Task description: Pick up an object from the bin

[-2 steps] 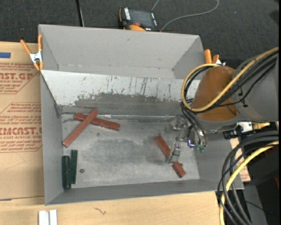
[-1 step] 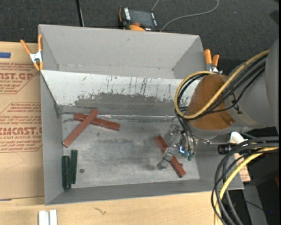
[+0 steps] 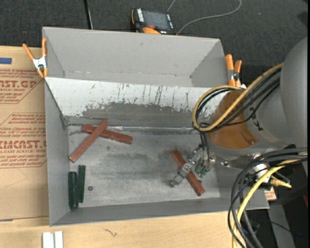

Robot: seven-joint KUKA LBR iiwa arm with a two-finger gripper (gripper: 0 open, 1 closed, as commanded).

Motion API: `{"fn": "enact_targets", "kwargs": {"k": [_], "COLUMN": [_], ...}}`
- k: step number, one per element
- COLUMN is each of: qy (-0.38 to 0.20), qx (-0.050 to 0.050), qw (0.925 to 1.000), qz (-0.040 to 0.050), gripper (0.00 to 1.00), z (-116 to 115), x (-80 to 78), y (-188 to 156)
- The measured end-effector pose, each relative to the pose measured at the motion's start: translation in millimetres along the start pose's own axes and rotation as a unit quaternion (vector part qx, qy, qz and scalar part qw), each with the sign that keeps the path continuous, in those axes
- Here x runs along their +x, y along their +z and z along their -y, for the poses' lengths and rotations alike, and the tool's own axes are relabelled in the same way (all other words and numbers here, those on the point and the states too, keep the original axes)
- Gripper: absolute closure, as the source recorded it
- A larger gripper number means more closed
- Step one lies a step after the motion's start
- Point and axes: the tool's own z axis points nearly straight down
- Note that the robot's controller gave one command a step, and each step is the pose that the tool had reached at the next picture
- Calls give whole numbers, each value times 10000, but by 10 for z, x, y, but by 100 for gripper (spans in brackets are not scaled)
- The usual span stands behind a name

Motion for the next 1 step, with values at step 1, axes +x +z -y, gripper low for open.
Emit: {"fn": "enact_targets", "kwargs": {"k": [1], "qy": [-8], "qx": [-3], "qw": [10000], "qz": [8], "gripper": [0], "z": [-2], "x": [7], "y": [7]}}
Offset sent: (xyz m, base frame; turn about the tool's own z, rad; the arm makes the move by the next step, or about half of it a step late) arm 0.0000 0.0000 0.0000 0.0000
